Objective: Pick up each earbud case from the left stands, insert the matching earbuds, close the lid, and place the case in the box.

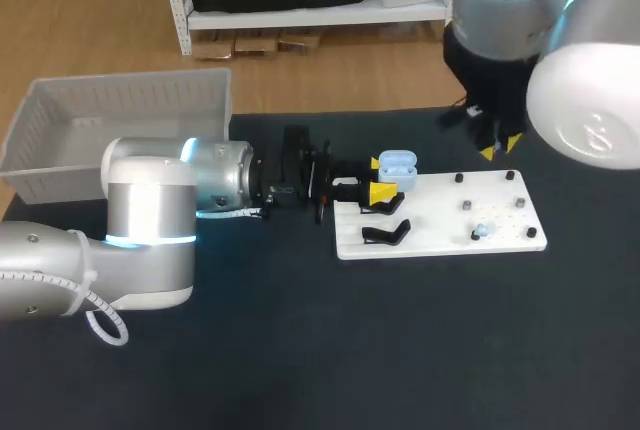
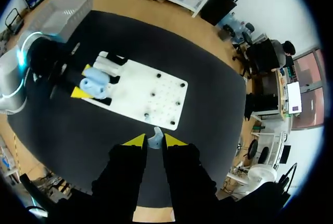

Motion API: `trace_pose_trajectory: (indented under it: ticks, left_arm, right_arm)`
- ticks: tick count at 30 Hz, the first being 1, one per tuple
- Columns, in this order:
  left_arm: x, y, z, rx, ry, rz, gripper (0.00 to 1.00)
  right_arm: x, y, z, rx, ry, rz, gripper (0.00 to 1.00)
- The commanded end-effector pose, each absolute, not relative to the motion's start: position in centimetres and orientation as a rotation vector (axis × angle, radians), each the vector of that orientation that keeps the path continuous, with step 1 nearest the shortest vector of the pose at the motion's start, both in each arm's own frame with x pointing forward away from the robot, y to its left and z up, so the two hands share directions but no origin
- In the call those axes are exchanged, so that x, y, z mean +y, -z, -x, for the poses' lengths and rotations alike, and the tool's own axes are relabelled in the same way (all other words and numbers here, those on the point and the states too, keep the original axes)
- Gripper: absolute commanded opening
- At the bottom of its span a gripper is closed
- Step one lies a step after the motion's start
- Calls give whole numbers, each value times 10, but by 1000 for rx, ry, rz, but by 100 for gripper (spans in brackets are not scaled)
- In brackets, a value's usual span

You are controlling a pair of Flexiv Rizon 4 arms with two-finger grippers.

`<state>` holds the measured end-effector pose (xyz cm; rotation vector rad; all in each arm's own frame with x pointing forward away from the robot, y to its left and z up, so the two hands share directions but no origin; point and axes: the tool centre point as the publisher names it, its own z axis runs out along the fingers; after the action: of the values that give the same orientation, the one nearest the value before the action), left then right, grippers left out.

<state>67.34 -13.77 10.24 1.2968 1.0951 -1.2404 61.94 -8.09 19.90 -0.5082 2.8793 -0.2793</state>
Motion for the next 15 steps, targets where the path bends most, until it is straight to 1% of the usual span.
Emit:
trace_pose_trajectory:
  ticks: [1,11,15]
  left_arm:
    - [-138,-101,-673,1091,1238,-1293,0]
    - [-138,-101,-673,1091,1238,-1293,0]
    - [-138,-101,-673,1091,1238,-1293,0]
  right_arm:
    - [-84,-201,-606,2845,274,503,0]
    - [-84,-201,-606,2845,274,503,0]
    - [-68,-204,-605,2917,207,266,0]
